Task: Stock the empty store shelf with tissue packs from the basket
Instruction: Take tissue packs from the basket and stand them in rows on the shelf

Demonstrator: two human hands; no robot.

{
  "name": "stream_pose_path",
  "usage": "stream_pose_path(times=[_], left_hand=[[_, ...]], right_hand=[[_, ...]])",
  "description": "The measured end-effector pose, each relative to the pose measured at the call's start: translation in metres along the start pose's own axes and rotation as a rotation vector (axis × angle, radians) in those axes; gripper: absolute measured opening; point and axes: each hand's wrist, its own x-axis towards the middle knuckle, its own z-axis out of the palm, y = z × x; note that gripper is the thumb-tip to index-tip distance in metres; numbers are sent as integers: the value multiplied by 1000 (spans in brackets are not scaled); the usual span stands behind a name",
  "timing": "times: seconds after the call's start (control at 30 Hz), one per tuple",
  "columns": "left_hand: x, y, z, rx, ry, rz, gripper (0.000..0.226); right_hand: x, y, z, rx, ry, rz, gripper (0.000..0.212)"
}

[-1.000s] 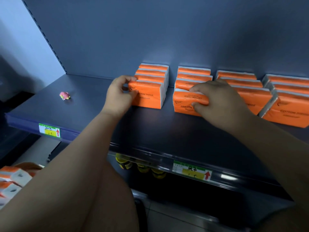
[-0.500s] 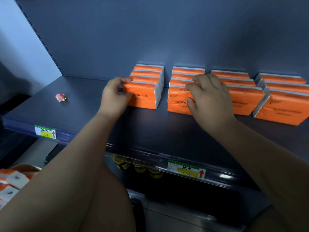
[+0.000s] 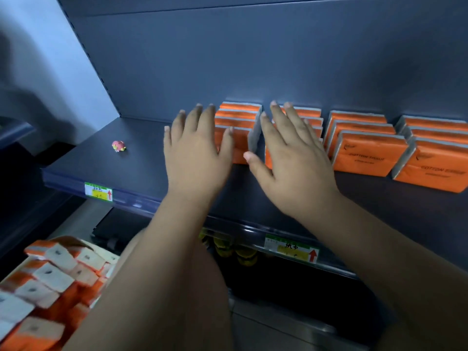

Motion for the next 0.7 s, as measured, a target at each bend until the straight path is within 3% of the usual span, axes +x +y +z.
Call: stream_pose_path(times=[0.27, 0.47, 0.7], left_hand=[[-113, -69, -117, 253, 87, -217, 69], [-204, -142, -172, 438, -51, -483, 67], [-284, -208, -185, 465, -205, -709, 69]], right_hand=[[-40, -135, -23, 245, -98, -130, 84], [-74, -246, 8, 392, -312, -246, 84], [-86, -314, 48, 284, -551, -358, 82]])
